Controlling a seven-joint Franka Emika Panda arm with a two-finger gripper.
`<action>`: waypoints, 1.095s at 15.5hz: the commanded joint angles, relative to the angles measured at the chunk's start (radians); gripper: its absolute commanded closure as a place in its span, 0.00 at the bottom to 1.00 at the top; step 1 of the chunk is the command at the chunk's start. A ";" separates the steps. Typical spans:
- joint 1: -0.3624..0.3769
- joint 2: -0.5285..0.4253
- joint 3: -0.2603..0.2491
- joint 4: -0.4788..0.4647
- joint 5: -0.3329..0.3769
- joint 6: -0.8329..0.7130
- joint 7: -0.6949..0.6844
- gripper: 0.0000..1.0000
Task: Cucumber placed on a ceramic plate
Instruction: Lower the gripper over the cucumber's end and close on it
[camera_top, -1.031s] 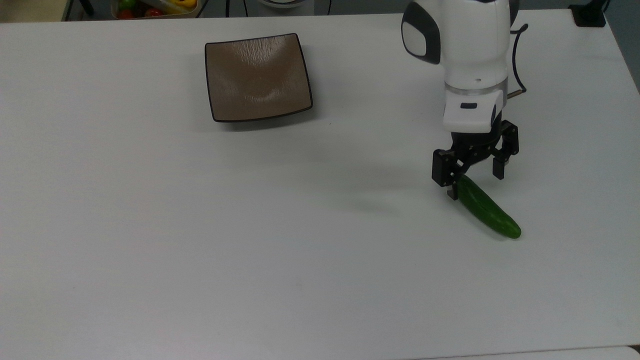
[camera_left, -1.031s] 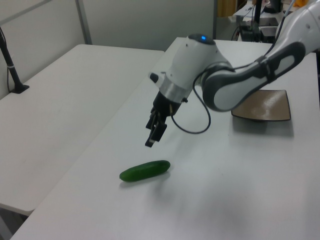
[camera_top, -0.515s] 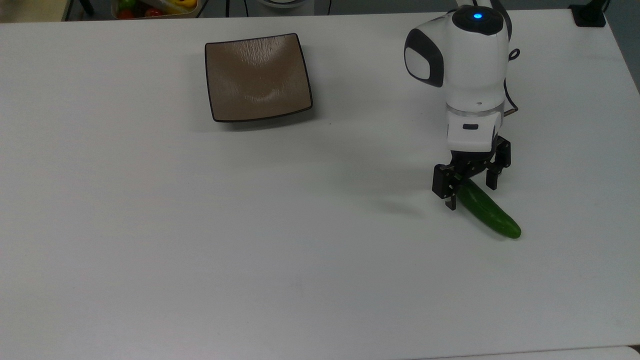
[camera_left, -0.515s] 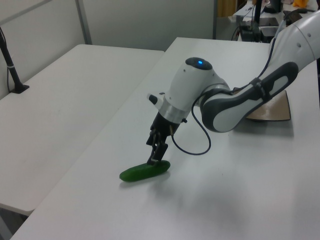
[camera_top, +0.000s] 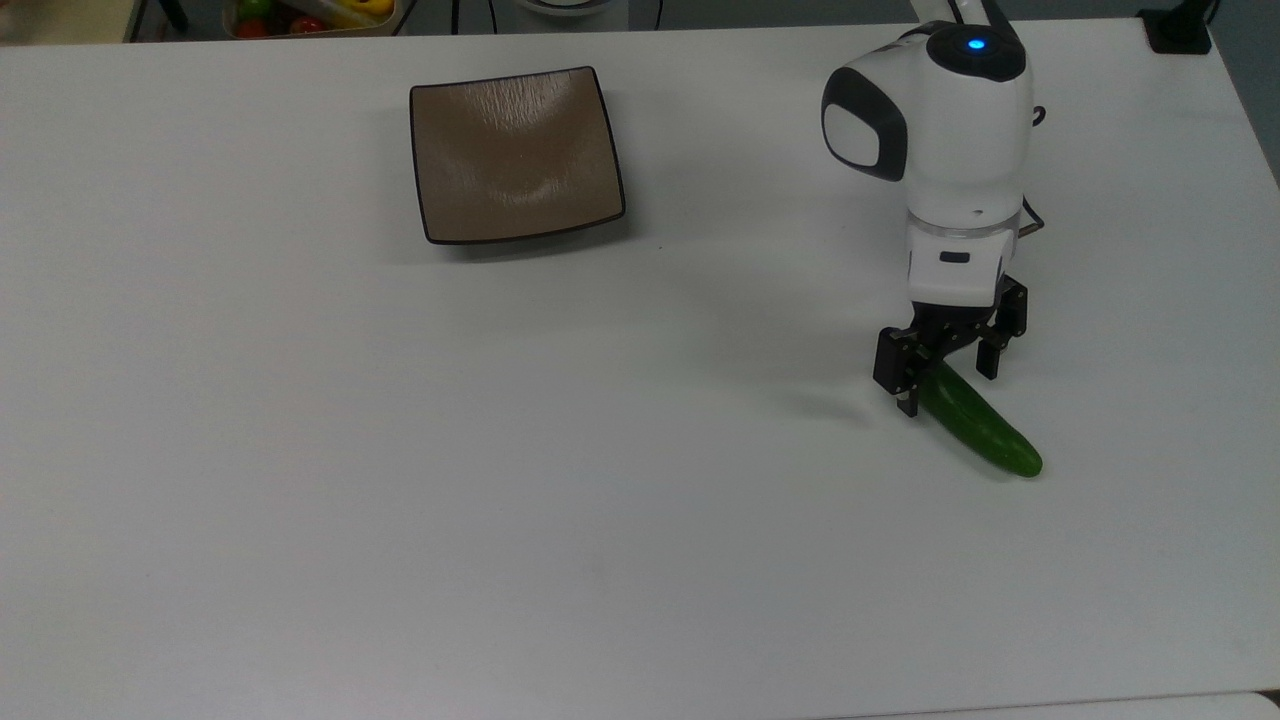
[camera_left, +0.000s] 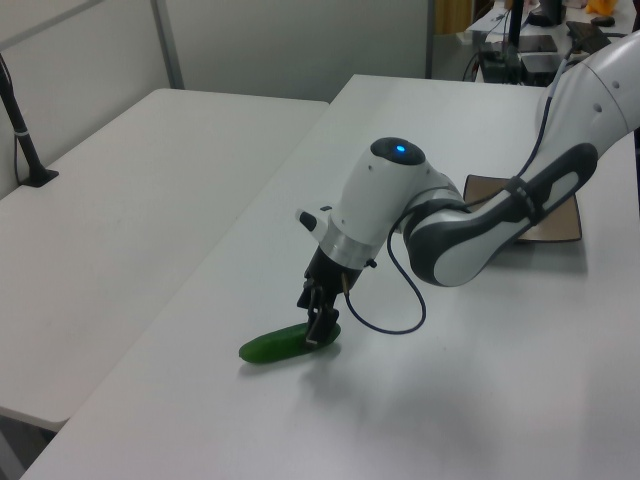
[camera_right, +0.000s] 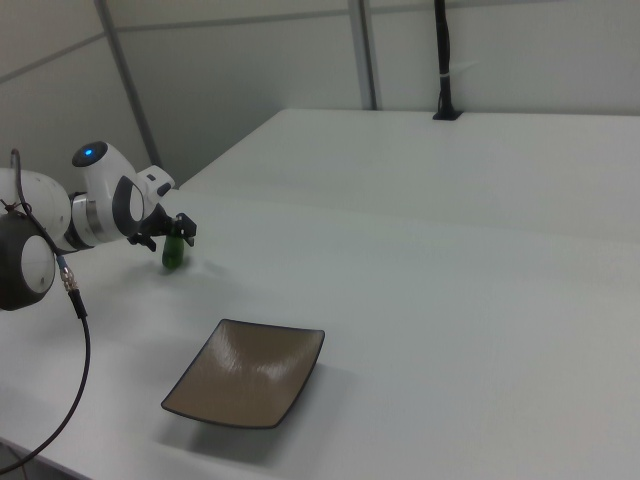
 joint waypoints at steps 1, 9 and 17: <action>0.009 0.025 0.012 0.015 -0.081 0.016 0.040 0.33; 0.009 0.024 0.013 0.003 -0.087 0.013 0.041 0.92; 0.004 -0.096 0.013 -0.080 -0.084 0.004 0.043 0.92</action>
